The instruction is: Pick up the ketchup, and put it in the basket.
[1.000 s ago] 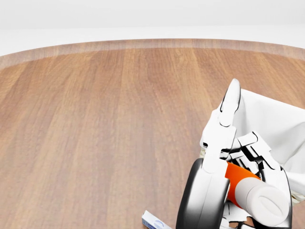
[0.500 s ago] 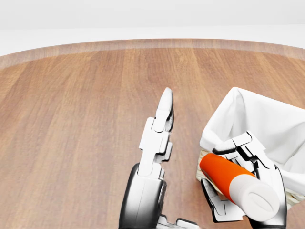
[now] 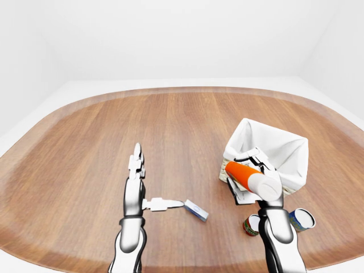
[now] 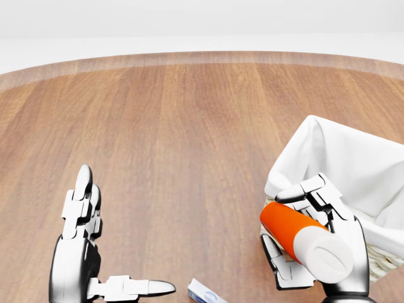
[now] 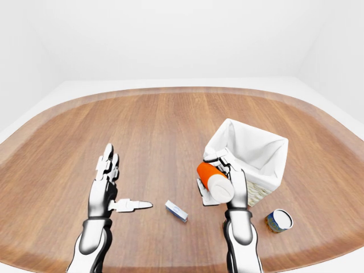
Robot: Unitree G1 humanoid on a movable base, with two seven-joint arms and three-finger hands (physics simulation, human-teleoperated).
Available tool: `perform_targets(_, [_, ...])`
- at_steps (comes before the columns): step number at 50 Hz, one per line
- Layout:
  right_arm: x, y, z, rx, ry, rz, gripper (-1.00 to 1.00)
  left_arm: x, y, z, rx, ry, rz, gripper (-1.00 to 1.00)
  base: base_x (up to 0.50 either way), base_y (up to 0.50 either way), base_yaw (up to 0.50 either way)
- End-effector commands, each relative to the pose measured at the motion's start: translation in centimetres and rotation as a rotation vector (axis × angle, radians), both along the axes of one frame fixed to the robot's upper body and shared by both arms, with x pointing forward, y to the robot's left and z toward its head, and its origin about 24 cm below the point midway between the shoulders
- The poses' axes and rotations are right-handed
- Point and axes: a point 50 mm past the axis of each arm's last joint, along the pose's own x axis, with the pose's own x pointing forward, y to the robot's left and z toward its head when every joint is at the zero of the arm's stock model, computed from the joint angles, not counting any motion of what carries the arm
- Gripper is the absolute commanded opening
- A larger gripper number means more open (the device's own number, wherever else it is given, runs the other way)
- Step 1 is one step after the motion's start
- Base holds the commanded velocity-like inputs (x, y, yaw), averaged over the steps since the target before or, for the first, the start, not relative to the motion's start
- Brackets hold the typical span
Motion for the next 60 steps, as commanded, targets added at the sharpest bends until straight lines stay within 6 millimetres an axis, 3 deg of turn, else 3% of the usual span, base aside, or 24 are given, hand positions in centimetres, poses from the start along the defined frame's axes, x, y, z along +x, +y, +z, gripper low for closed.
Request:
perform_targets(1, [0.2,-0.1,0.1,0.005,-0.006,-0.012,-1.0,0.4,2.6,-2.1,0.0,0.089,0.089,1.0,0.0,0.0,0.0])
perform_targets(29, [0.4,0.4,0.1,-0.006,-0.001,-0.008,-1.0,0.7,2.7,-2.9,0.032,0.124,0.096,1.0,0.0,0.0,0.0])
perform_targets(33, [0.5,-0.1,1.0,-0.016,0.001,-0.032,-1.0,0.8,2.8,-2.9,0.026,0.125,0.096,1.0,0.0,0.0,0.0])
perform_targets(39, [1.0,-0.4,4.7,-0.113,-0.144,-0.054,-1.0,0.9,2.8,-2.6,0.027,0.111,0.094,1.0,0.0,0.0,0.0])
perform_targets(56, [4.0,-2.8,9.6,-0.418,-0.287,-0.123,-1.0,1.0,2.7,-2.7,0.027,0.114,0.092,1.0,0.0,0.0,0.0])
perform_targets(60, [4.9,-3.2,9.8,-0.489,-0.268,-0.131,-1.0,1.0,2.7,-2.8,0.027,0.119,0.094,1.0,0.0,0.0,0.0])
